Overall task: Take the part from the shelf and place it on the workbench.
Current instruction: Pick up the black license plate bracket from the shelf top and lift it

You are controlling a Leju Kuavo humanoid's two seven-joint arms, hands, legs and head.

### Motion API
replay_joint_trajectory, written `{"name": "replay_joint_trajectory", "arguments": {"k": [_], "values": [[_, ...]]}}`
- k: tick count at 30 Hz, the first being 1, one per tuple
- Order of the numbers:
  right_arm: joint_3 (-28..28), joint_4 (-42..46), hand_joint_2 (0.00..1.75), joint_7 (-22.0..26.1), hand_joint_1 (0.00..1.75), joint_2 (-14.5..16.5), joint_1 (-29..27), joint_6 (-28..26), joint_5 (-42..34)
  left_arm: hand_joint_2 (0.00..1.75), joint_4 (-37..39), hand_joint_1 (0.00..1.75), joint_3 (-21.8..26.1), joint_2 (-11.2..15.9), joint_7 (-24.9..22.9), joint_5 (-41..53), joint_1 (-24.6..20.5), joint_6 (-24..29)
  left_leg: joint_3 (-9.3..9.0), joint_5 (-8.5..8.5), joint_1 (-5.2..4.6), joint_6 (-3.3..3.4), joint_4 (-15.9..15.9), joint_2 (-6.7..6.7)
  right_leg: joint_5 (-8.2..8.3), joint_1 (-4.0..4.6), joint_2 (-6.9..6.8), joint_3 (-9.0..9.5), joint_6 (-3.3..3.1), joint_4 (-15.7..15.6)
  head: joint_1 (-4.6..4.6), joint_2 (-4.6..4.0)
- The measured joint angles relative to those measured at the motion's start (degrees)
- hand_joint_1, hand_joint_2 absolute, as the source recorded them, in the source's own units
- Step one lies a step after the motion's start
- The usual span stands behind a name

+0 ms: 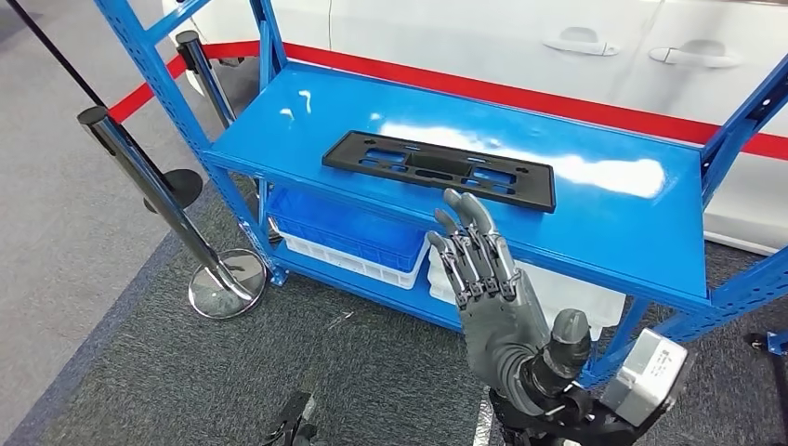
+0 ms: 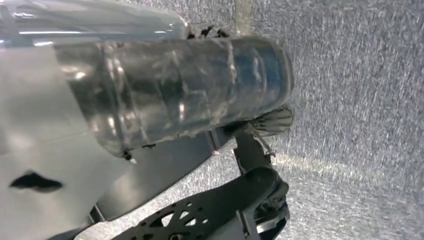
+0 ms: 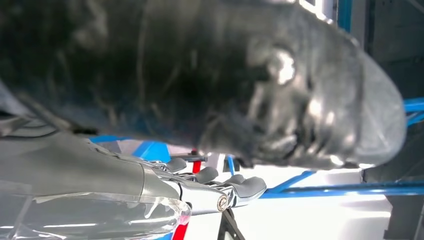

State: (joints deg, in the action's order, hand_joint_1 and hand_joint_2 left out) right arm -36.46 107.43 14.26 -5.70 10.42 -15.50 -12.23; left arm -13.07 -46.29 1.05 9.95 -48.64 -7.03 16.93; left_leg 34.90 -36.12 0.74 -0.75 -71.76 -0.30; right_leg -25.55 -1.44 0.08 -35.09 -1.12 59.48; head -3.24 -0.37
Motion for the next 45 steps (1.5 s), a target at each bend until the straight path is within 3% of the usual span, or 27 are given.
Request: {"name": "replay_joint_trajectory", "arguments": {"k": [1,2,3,5,7,11,13,16,17,18,20,22,24,26,28,30,32,33,35,37,42,43,45], "values": [[0.0,-0.1,0.00,0.0,0.00,0.0,-0.1,0.0,0.0,0.00,0.0,0.00,-0.1,0.0,0.0,-0.1,0.2,0.0,1.70,-0.97,0.00,-0.03,-1.0,0.00,-0.57,0.07,0.10,0.68,-0.03,0.0,-0.02,0.00],[0.0,-0.1,0.00,0.0,0.00,0.0,-0.1,0.0,-0.1,0.00,0.0,0.00,-0.2,0.0,0.0,-0.1,0.3,0.0,2.63,-0.80,-0.01,0.02,-0.4,0.00,-1.15,0.14,0.21,1.47,-0.02,0.0,-0.03,0.00],[0.0,-0.2,0.00,0.0,0.00,0.0,-0.2,0.0,-0.1,0.00,0.0,0.00,-0.3,0.0,0.0,-0.2,0.4,0.0,2.82,0.88,-0.03,0.20,1.8,0.00,-1.77,0.21,0.30,2.35,0.04,0.0,-0.03,0.00],[0.0,-0.3,0.00,-0.1,0.00,0.0,-0.3,-0.2,-0.3,0.00,0.0,0.00,-0.3,0.0,0.1,-0.2,0.5,0.0,2.20,6.97,-0.26,0.89,8.1,-0.01,-2.99,0.38,0.38,4.02,0.28,0.0,0.06,0.00],[0.0,-0.6,0.00,-0.2,0.00,0.0,-0.5,-0.3,-0.5,0.00,0.0,0.00,-0.4,0.1,0.2,-0.3,0.5,0.0,1.78,9.85,-0.78,1.72,11.5,-0.07,-3.98,0.49,0.50,4.87,0.95,0.1,0.12,0.01],[0.0,-0.9,0.00,-0.2,0.00,0.0,-0.6,-0.3,-0.8,0.00,0.0,0.00,-0.6,0.1,0.2,-0.3,0.7,-0.3,-0.22,10.15,-0.83,2.91,12.9,-0.11,-4.68,0.50,0.49,5.57,2.14,1.7,0.29,0.00],[0.0,-0.9,0.00,-0.2,0.00,0.0,-0.5,-0.2,-0.8,0.00,0.0,0.00,-0.6,0.1,0.2,-0.2,0.4,-0.3,-1.41,9.85,-0.72,3.48,13.3,-0.09,-6.60,0.42,0.39,3.34,2.53,5.9,0.52,-0.01],[0.0,-1.0,0.00,-0.2,0.00,0.0,-0.5,-0.2,-0.8,0.00,0.0,0.00,-0.6,0.0,0.2,-0.1,0.1,-0.3,-2.34,8.81,-0.80,3.96,13.3,-0.12,-9.65,0.41,0.36,-2.83,2.96,14.1,0.69,-0.01],[0.0,-1.1,0.00,-0.2,0.00,0.0,-0.6,-0.2,-0.8,0.00,0.0,0.00,-0.6,0.0,0.2,-0.1,0.2,-0.3,-2.84,8.34,-0.81,3.96,13.3,-0.14,-9.32,0.40,0.35,-4.07,2.99,14.6,0.71,-0.01],[0.0,-1.1,0.00,-0.2,0.00,0.0,-0.6,-0.2,-0.8,0.00,0.0,0.00,-0.7,0.0,0.2,-0.2,0.2,-0.3,-3.54,7.75,-0.80,3.89,13.3,-0.18,-7.68,0.39,0.33,-4.37,2.94,13.1,0.70,0.00],[0.0,-1.3,0.00,-0.3,0.00,0.0,-0.6,-0.1,-0.8,0.00,0.0,0.00,-0.7,-0.1,0.2,-0.2,0.3,-0.3,-5.04,6.52,-0.79,3.54,13.3,-0.27,-2.27,0.47,0.29,-2.97,2.63,6.4,0.70,0.00],[0.0,-1.4,0.00,-0.6,0.00,-0.1,-0.6,0.1,-0.7,0.00,0.0,0.00,-0.7,-0.2,0.2,-0.2,0.2,-0.3,-5.81,5.52,-0.85,2.92,13.3,-0.39,0.31,0.83,0.17,-2.07,2.10,1.6,0.60,0.01],[0.0,-1.5,0.00,-1.0,0.00,-0.1,-0.4,0.4,-0.6,0.00,0.0,0.00,-0.7,-0.2,0.1,-0.3,0.1,-0.3,-6.28,5.02,-0.92,2.25,13.2,-0.36,0.01,1.12,0.11,-1.83,1.34,0.7,0.45,0.01],[-0.1,-1.7,0.00,-1.6,0.00,-0.2,-0.1,1.1,-0.3,0.00,0.0,0.00,-0.7,-0.2,0.1,-0.3,0.0,-0.3,-6.51,4.76,-0.91,1.71,12.5,-0.22,0.22,0.87,0.14,-0.62,0.59,0.1,0.37,-0.01],[-0.5,-1.9,0.87,-2.3,0.00,-0.2,0.6,2.0,0.2,0.00,0.0,0.00,-0.7,-0.2,0.2,-0.2,-0.3,-0.4,-4.16,3.98,-0.74,1.11,8.2,-0.12,0.09,0.52,0.03,0.82,0.17,-0.8,0.13,0.00],[-1.0,-2.3,1.75,-3.3,0.00,-0.2,1.5,2.9,1.1,0.00,0.0,0.00,-0.7,-0.2,0.2,0.0,-0.5,-0.5,0.42,1.77,-0.45,0.48,1.5,-0.05,-0.33,0.34,-0.08,1.66,-0.04,-1.2,-0.14,0.01],[-1.7,-3.1,1.75,-4.5,0.00,-0.2,2.6,3.5,2.7,0.00,0.0,0.00,-0.7,-0.2,0.0,0.4,-0.6,-0.5,3.84,0.80,-0.11,-0.01,-1.6,-0.04,-1.01,0.19,0.01,2.47,-0.03,-1.3,-0.15,0.00],[-2.2,-3.5,1.75,-5.1,0.00,-0.2,3.2,3.7,3.6,0.00,0.0,0.00,-0.7,-0.2,-0.1,0.5,-0.7,-0.4,4.30,2.18,0.04,-0.20,-0.4,-0.03,-1.43,0.08,0.11,3.02,0.08,-1.2,-0.15,0.00],[-3.0,-4.6,1.75,-6.1,0.00,-0.2,4.3,4.0,5.3,0.00,0.0,0.00,-0.7,-0.2,-0.3,0.8,-1.0,-0.4,3.13,8.08,0.27,-0.35,6.3,0.00,-2.36,-0.15,0.22,4.21,0.52,-1.2,-0.16,0.00],[-3.8,-5.7,1.75,-6.8,0.00,-0.2,5.4,4.2,6.6,0.00,0.0,0.00,-0.8,-0.3,-0.4,0.9,-1.3,-0.4,1.94,11.12,0.10,-0.13,11.6,0.06,-3.12,-0.14,0.25,4.85,1.19,-1.1,-0.20,0.01],[-6.8,-10.3,1.75,-10.0,0.00,0.1,8.9,3.8,12.1,0.00,0.0,0.00,-1.8,-0.4,-1.7,1.5,-1.9,-0.4,1.37,11.68,-0.09,1.87,12.8,-0.05,-4.92,0.04,0.11,4.81,2.83,-0.2,-0.03,0.00],[-7.3,-11.6,1.75,-11.1,0.00,0.1,9.7,3.4,13.7,0.00,0.0,0.00,-2.0,-0.4,-2.1,1.6,-2.1,-0.3,1.28,11.72,-0.03,2.21,13.0,-0.05,-6.10,0.06,0.07,3.85,2.95,1.8,0.03,0.00],[-8.3,-14.4,1.75,-13.6,0.00,0.3,11.1,2.2,17.5,0.00,0.0,0.00,-2.3,-0.5,-3.0,1.9,-2.4,-0.2,1.21,11.61,-0.19,2.72,13.1,-0.05,-9.19,0.21,0.02,0.27,2.90,8.7,0.13,-0.01]]}}
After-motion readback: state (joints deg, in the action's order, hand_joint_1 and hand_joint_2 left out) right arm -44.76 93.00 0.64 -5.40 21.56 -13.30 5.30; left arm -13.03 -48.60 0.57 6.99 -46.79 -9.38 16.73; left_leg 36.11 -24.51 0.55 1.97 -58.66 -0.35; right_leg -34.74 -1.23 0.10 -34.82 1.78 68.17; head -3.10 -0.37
